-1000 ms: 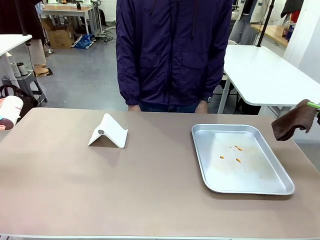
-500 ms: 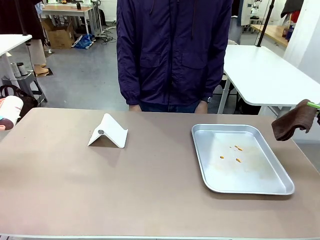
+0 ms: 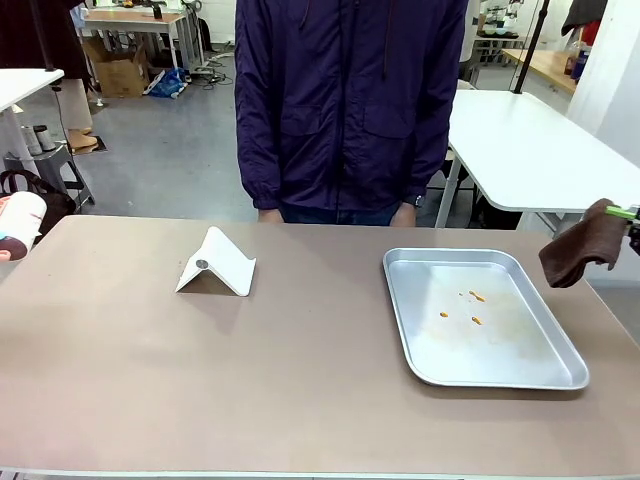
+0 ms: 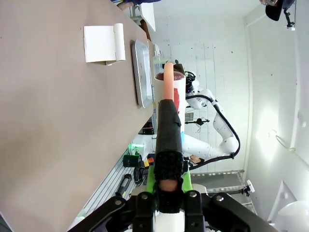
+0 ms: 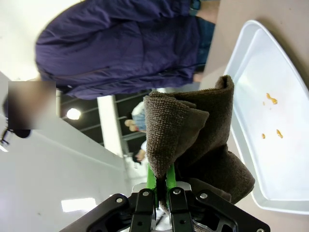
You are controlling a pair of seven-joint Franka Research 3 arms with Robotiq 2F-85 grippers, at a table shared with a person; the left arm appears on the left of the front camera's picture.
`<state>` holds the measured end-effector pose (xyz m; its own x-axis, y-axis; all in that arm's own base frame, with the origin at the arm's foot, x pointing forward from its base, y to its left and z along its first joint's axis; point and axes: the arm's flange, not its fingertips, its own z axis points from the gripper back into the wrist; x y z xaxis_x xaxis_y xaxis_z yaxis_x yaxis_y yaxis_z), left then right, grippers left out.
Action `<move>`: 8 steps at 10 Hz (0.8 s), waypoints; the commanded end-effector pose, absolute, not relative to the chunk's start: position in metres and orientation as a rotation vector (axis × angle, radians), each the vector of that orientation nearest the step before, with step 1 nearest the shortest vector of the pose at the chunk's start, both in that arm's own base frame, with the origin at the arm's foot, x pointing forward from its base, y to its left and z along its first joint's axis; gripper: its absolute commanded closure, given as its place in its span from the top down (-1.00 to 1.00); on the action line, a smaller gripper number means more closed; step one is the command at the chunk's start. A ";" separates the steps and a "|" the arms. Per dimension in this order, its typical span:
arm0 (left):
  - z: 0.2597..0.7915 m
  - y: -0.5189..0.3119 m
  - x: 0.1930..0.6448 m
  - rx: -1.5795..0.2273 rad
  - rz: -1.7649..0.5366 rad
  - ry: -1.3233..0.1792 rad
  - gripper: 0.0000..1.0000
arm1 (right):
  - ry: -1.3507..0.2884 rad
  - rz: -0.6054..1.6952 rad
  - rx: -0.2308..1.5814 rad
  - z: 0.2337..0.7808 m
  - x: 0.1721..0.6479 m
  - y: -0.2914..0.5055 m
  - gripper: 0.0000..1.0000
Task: Clean the surface of the table.
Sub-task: Clean the area not pointed to by the person.
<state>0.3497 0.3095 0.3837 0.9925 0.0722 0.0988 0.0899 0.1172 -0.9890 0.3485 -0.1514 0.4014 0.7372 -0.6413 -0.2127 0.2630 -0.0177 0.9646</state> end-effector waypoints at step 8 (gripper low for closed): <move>0.389 0.308 0.348 -1.465 -0.009 -0.142 -0.55 | -0.373 -0.317 0.632 0.409 0.426 -0.056 -0.83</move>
<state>0.3496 0.3097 0.3836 0.9924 0.0727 0.0988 0.0899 0.1171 -0.9890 0.4134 -0.0523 0.4129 0.8956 -0.3917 0.2108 0.1722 0.7422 0.6476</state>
